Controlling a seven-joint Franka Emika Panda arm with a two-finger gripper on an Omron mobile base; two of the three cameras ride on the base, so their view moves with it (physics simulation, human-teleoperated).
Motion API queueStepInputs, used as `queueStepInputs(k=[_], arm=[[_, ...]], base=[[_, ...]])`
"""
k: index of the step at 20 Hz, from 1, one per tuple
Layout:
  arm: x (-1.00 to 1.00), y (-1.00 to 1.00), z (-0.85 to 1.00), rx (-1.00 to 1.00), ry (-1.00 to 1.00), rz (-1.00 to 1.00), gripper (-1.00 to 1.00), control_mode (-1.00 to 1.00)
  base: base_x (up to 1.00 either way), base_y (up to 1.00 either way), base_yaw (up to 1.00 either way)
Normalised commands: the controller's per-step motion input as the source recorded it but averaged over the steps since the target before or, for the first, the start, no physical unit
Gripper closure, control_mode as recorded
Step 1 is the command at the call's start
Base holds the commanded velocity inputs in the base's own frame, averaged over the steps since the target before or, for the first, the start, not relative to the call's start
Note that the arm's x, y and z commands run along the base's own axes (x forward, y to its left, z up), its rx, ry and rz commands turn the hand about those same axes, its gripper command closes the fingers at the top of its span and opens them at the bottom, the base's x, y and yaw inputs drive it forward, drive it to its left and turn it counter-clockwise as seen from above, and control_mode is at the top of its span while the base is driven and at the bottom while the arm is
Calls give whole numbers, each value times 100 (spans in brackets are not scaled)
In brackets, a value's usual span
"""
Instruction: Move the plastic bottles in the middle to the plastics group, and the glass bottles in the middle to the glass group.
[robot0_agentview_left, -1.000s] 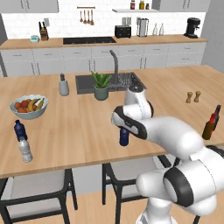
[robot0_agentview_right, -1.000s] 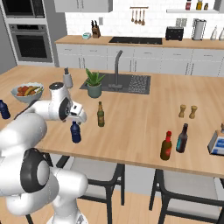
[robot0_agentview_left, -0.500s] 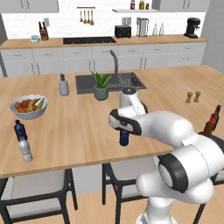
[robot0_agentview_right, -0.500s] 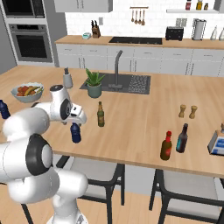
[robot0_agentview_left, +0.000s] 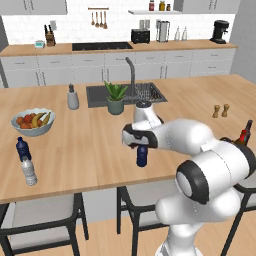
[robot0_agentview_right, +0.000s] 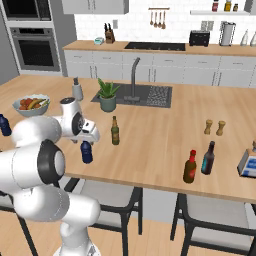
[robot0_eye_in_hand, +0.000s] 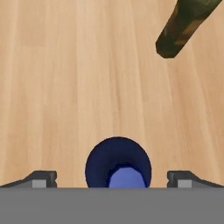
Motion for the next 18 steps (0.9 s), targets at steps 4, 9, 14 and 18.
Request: queueStepInputs(k=[4,9,14,18], arm=[[2,0,-13,-1,1,0,-100,-100],[-2,0,-25,-7,0,0,-100,-100],[-3,-1,-22,-9,0,0,100,-100],[0,-2,-8,-5,0,1,100,-100]], base=[[0,0,0],[0,0,0],[0,0,0],[0,0,0]])
